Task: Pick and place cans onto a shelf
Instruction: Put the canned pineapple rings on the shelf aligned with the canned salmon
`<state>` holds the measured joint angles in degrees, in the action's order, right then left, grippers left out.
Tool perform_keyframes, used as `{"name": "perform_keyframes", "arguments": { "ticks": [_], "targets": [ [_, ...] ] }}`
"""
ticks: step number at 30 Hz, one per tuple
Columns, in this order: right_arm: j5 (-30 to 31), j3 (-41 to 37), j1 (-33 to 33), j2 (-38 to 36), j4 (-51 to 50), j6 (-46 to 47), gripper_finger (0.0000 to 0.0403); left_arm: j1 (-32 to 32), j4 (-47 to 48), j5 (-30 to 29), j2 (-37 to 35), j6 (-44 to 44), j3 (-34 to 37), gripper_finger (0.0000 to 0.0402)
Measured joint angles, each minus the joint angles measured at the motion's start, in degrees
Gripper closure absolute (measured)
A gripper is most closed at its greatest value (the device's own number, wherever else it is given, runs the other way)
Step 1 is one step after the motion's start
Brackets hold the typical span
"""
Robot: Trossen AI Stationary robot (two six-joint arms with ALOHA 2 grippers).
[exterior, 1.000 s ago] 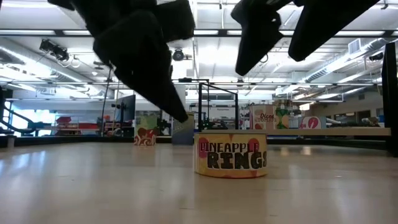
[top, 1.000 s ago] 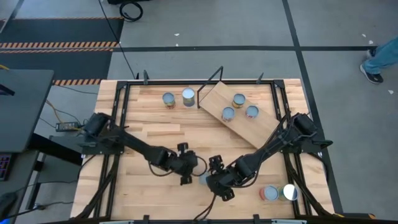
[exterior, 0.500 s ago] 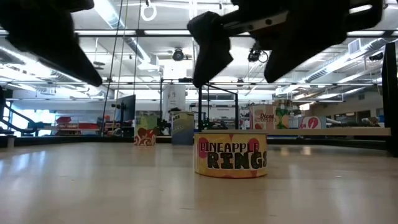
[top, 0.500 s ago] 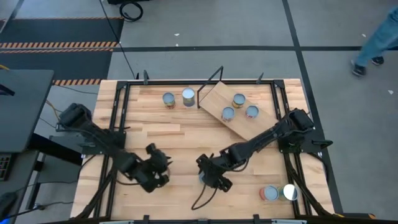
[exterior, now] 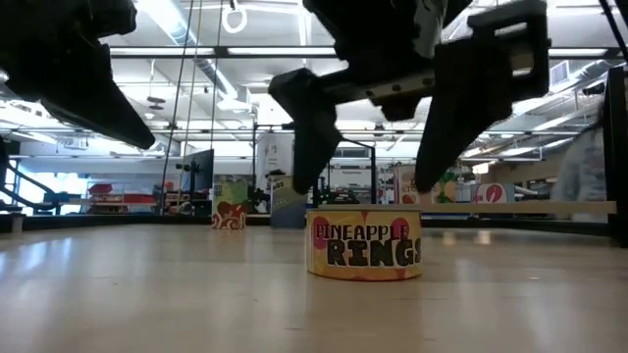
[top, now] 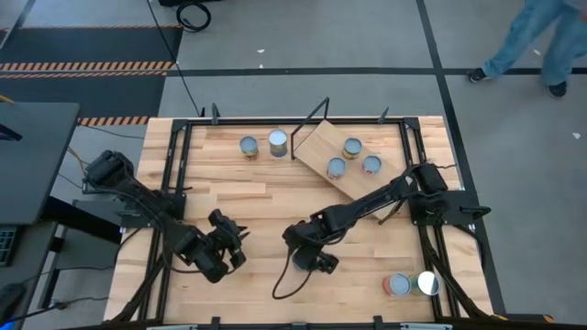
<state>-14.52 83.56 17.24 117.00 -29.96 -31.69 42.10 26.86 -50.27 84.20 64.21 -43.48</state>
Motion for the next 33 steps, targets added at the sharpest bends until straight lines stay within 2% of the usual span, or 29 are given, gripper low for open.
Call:
{"name": "perform_keyframes", "arguments": {
  "ticks": [5,14,20,25,28,33],
  "targets": [
    [0.8,0.9,0.2,1.6,-0.2,-6.8,0.0004,-1.6,0.6,-0.8,0.0,-0.3,0.0,0.032],
    [-0.6,1.0,-0.6,3.6,-0.5,-13.5,0.0021,-2.2,1.4,-1.3,0.0,-0.8,0.0,0.0319],
    [-0.5,1.0,-0.9,4.0,-0.7,-13.5,0.0051,-2.2,1.6,-2.0,0.0,-0.9,0.0,0.0319],
    [0.0,0.9,-0.5,3.9,-0.6,-12.9,0.0092,-2.2,1.8,-2.1,0.0,-1.0,0.0,0.0319],
    [1.1,0.9,0.0,3.2,-1.3,-10.8,0.0115,-2.1,2.0,-2.1,0.0,-1.6,0.0,0.0319],
    [5.5,0.9,0.2,-1.2,-6.6,-2.7,0.0116,-2.4,2.8,-2.0,0.0,-4.8,0.0,0.0319]
  ]
}}
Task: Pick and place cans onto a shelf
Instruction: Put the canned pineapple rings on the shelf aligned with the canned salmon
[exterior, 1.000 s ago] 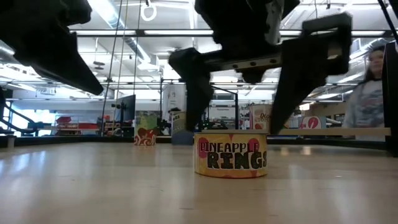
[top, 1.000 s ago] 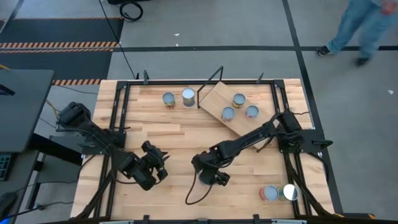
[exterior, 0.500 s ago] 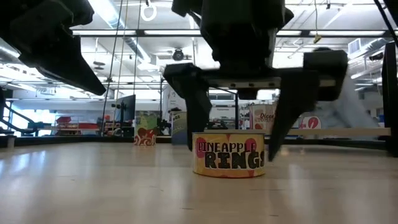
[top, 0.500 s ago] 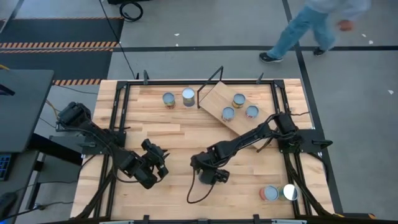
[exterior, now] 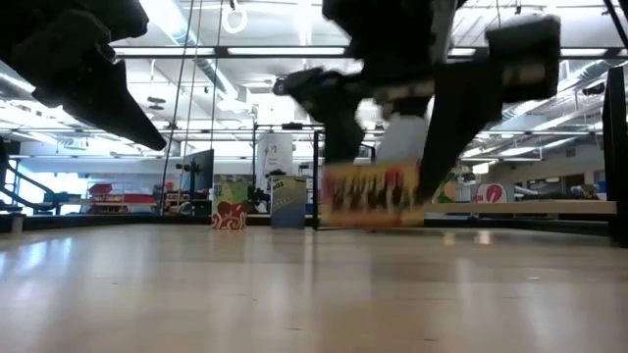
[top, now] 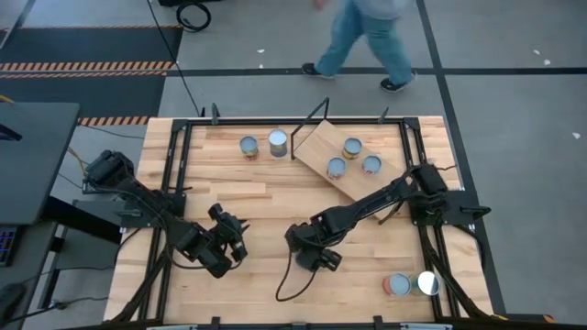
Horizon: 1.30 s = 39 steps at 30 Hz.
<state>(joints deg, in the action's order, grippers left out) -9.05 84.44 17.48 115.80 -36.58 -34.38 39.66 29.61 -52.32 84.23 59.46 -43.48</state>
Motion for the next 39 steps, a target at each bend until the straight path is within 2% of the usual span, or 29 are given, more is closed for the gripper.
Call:
{"name": "perform_keyframes", "arguments": {
  "ticks": [6,10,17,21,25,30,39],
  "targets": [
    [3.0,-0.2,-3.3,-8.4,-16.1,13.9,0.0116,-1.0,0.8,0.0,0.0,-3.3,0.0,0.0319],
    [7.8,-5.5,-5.5,-16.2,-22.1,18.6,0.0115,-1.3,0.7,0.0,0.0,-4.6,0.0,0.032],
    [15.3,-21.9,-11.4,-32.5,-19.9,20.6,0.0115,-1.2,0.7,0.0,0.0,-4.7,0.0,0.032],
    [15.5,-26.4,-16.8,-38.3,-18.4,19.0,0.0115,-1.2,0.7,-0.9,0.0,-4.7,0.0,0.032],
    [14.8,-29.0,-21.9,-40.4,-17.6,14.3,0.0115,-1.3,0.6,-2.6,0.0,-4.6,0.0,0.0319],
    [10.8,-32.0,-27.0,-39.8,-15.1,10.0,0.0115,-1.9,-0.3,-3.0,0.0,-4.7,0.0,0.0319],
    [9.9,-33.5,-31.5,-38.4,-14.2,5.6,0.0107,-2.9,-0.6,-3.0,0.0,-4.8,0.0,0.0319]
  ]
}}
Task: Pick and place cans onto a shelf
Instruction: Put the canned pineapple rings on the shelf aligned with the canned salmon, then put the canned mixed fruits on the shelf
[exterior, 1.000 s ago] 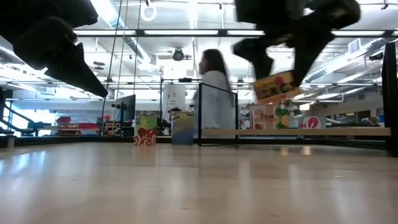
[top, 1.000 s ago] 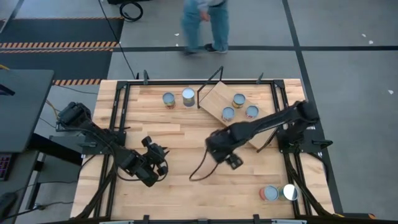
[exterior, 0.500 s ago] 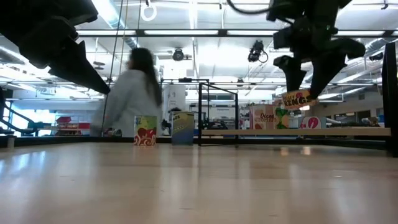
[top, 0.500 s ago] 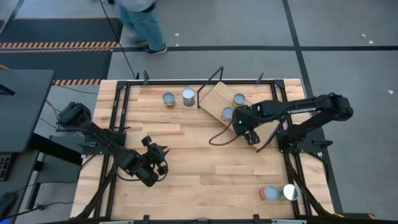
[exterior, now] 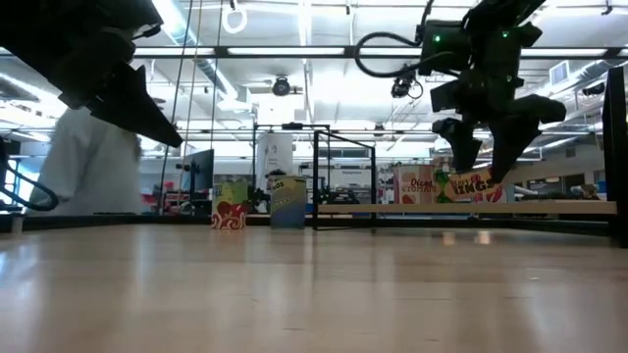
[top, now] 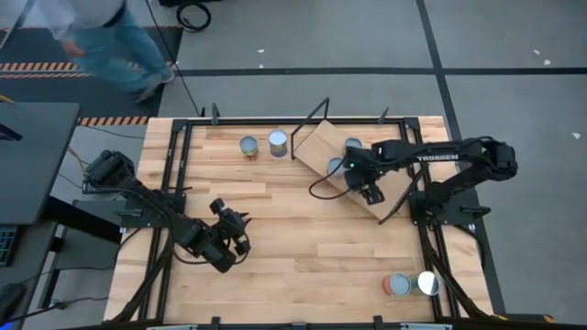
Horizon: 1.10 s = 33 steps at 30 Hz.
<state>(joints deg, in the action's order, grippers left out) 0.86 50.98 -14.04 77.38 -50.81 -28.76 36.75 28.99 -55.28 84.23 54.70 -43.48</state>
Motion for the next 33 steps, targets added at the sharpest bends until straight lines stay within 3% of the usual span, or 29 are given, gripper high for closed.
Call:
{"name": "perform_keyframes", "arguments": {
  "ticks": [11,24,33],
  "targets": [
    [0.3,0.0,-0.8,2.3,-1.2,1.4,0.0062,0.0,0.2,0.9,0.0,0.0,0.0,0.0319],
    [2.5,0.2,0.8,1.4,-1.9,2.4,0.0059,0.0,0.2,1.1,0.0,0.0,0.0,0.0319],
    [2.6,10.1,6.6,-1.4,-6.3,9.5,0.0059,0.0,0.2,-0.2,0.0,0.0,0.0,0.0319]
  ]
}}
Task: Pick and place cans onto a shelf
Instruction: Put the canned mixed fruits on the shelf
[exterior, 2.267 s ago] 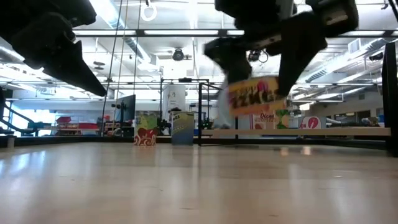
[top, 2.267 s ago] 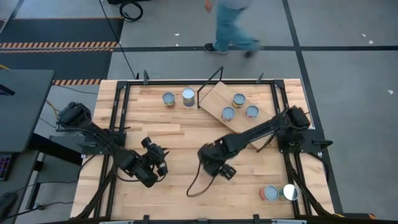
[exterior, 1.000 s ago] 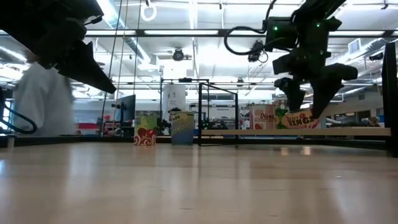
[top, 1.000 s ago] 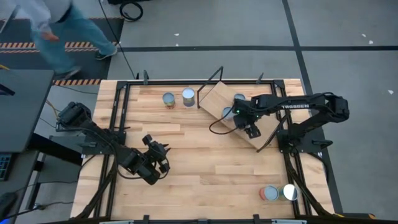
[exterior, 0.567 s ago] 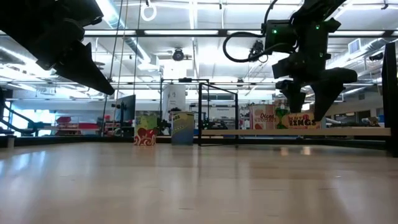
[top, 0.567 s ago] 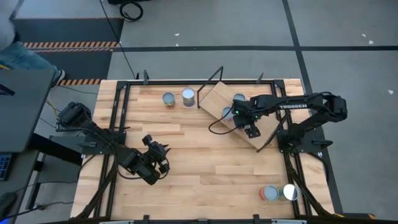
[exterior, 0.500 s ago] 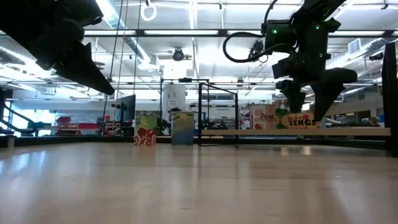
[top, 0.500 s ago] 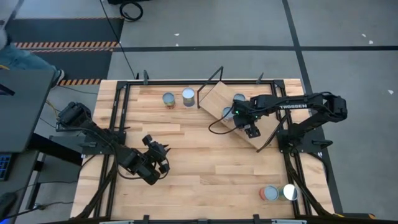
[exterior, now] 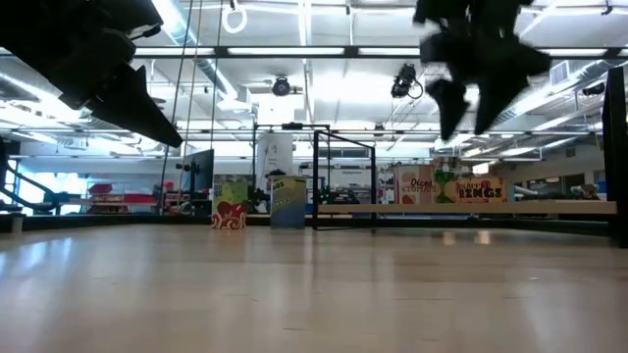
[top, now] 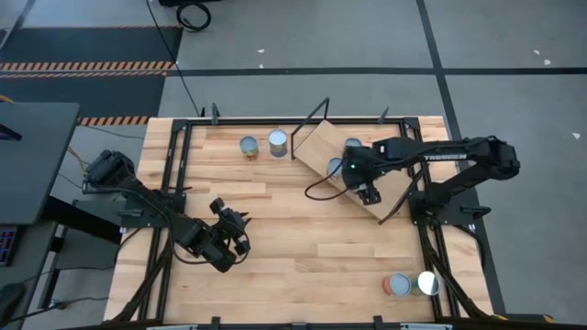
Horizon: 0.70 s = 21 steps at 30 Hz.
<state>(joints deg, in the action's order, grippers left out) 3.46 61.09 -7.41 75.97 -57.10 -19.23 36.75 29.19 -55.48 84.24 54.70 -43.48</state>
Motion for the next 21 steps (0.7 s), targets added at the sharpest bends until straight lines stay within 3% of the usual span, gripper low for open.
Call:
{"name": "perform_keyframes", "arguments": {
  "ticks": [6,13,17,21],
  "targets": [
    [-0.9,9.9,11.8,-0.2,0.1,9.0,0.0061,0.0,0.0,0.0,0.0,0.0,0.0,0.0319],
    [2.9,13.5,32.8,0.0,5.4,26.8,0.0072,0.0,-0.2,0.4,0.0,-0.1,0.0,0.0319],
    [7.4,13.6,43.2,2.8,5.8,38.0,0.0073,0.0,-4.6,6.0,0.0,0.1,0.0,0.0319],
    [7.1,13.6,50.2,7.0,5.7,48.3,0.0073,0.4,-10.6,14.1,0.0,-4.3,0.0,0.0319]
  ]
}}
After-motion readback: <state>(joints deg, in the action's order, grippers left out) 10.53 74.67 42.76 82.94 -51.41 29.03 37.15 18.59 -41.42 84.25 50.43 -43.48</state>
